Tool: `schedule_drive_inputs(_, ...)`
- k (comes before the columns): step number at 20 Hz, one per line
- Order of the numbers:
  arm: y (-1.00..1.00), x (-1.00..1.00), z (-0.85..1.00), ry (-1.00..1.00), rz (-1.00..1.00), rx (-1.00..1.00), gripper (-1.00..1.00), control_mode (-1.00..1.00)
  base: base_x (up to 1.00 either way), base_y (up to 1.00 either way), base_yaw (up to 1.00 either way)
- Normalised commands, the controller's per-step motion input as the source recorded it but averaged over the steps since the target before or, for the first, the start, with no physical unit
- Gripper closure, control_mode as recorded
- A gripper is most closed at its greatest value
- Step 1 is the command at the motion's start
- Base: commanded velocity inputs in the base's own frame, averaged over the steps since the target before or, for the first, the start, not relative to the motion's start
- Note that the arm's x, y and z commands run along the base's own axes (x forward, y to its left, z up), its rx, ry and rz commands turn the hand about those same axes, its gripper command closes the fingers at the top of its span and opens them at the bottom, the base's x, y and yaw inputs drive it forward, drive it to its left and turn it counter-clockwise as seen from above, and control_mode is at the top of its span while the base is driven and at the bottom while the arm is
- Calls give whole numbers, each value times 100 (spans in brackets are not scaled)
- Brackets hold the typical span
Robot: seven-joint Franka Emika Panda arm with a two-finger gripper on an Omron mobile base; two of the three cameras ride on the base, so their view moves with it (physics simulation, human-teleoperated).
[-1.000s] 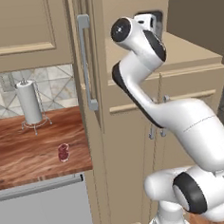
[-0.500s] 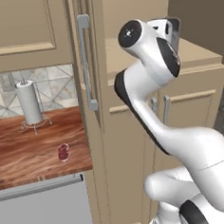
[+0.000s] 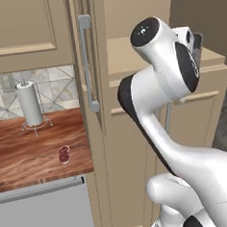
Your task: Retrieve the tupperware from the cabinet, then place the raw meat into the tupperware to avoid contamination.
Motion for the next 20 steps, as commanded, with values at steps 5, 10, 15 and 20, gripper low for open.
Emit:
schedule_drive_inputs(5,-5,-64,-25,16,-1,19,100,-100,0,0,0)
schedule_drive_inputs(10,-7,-49,-26,17,3,18,100,-100,0,0,0)
schedule_drive_inputs(15,-7,-27,-34,12,12,12,100,-100,0,0,0)
schedule_drive_inputs(20,-11,-1,-29,2,17,7,100,-100,0,0,0)
